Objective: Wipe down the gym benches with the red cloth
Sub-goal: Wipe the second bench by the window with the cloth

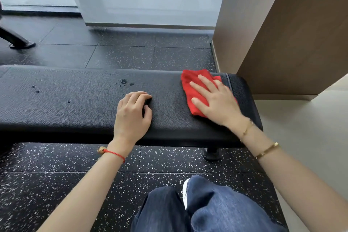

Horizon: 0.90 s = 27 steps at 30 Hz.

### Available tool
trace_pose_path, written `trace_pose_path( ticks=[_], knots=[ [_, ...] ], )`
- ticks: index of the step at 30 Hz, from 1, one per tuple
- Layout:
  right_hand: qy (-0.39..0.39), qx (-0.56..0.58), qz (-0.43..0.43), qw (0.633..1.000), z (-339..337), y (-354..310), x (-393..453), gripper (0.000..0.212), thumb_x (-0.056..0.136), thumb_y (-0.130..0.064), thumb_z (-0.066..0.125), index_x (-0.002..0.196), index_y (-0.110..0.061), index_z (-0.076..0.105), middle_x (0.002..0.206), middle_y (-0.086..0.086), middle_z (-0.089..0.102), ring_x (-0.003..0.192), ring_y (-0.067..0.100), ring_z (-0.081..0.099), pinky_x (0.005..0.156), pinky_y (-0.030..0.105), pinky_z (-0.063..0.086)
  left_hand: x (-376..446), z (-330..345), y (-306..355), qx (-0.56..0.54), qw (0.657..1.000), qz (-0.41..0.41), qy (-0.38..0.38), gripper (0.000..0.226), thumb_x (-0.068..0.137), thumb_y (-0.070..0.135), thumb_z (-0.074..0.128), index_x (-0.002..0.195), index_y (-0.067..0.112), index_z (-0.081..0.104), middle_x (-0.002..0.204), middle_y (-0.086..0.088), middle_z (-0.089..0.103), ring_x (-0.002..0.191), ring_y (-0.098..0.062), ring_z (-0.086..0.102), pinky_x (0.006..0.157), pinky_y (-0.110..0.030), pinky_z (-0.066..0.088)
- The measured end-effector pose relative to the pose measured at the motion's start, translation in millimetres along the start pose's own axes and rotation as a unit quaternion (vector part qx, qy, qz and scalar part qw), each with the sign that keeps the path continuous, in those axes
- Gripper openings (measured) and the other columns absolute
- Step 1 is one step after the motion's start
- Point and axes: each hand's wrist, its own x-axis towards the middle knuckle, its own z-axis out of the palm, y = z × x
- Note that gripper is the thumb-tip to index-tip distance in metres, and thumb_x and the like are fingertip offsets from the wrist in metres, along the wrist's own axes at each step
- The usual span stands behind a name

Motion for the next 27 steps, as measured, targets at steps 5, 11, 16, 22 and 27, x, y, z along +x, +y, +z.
trace_pose_path(
  ticks=[5, 11, 16, 22, 27],
  knots=[
    [-0.008, 0.013, 0.057, 0.998, -0.6, -23.2, 36.2, 0.055, 0.098, -0.058, 0.028, 0.151, -0.045, 0.023, 0.163, -0.010, 0.014, 0.145, 0.035, 0.020, 0.120, 0.045, 0.014, -1.1, -0.4, 0.7, 0.001, 1.000, -0.008, 0.000, 0.028, 0.087, 0.015, 0.053, 0.111, 0.014, 0.065, 0.118, -0.001, 0.064, 0.115, -0.024, 0.055, 0.100, -0.039, 0.041],
    [0.002, 0.012, -0.086, 0.996, 4.1, -48.4, -19.5, 0.059, 0.093, -0.059, 0.028, 0.149, -0.043, 0.032, 0.160, -0.011, 0.025, 0.137, 0.033, 0.033, 0.116, 0.045, 0.021, -1.4, 0.1, -1.5, -0.005, 1.000, -0.007, 0.003, 0.028, 0.086, 0.014, 0.052, 0.111, 0.015, 0.065, 0.118, 0.000, 0.065, 0.114, -0.024, 0.056, 0.101, -0.038, 0.041],
    [0.008, 0.006, 0.017, 1.000, 0.9, -10.6, -1.1, 0.055, 0.097, -0.057, 0.031, 0.150, -0.044, 0.029, 0.162, -0.011, 0.019, 0.142, 0.032, 0.026, 0.118, 0.043, 0.017, -3.0, -0.2, -1.5, -0.002, 1.000, -0.007, -0.001, 0.027, 0.088, 0.013, 0.055, 0.113, 0.014, 0.065, 0.119, 0.000, 0.065, 0.116, -0.023, 0.055, 0.102, -0.037, 0.040],
    [-0.006, 0.025, 0.057, 0.998, 5.4, -52.3, 23.6, 0.055, 0.098, -0.055, 0.029, 0.151, -0.044, 0.023, 0.164, -0.009, 0.013, 0.145, 0.038, 0.017, 0.119, 0.047, 0.010, -2.4, -0.2, -1.6, -0.006, 1.000, -0.010, 0.003, 0.027, 0.087, 0.014, 0.053, 0.112, 0.015, 0.065, 0.118, 0.000, 0.065, 0.115, -0.023, 0.056, 0.101, -0.037, 0.040],
    [0.009, 0.011, -0.081, 0.997, 3.9, -48.8, -35.1, 0.058, 0.093, -0.059, 0.028, 0.149, -0.045, 0.030, 0.161, -0.014, 0.021, 0.139, 0.030, 0.030, 0.116, 0.044, 0.018, -1.7, 0.3, -4.4, -0.016, 1.000, -0.007, 0.005, 0.028, 0.086, 0.017, 0.052, 0.111, 0.016, 0.066, 0.117, 0.002, 0.065, 0.112, -0.023, 0.056, 0.099, -0.038, 0.041]
  ],
)
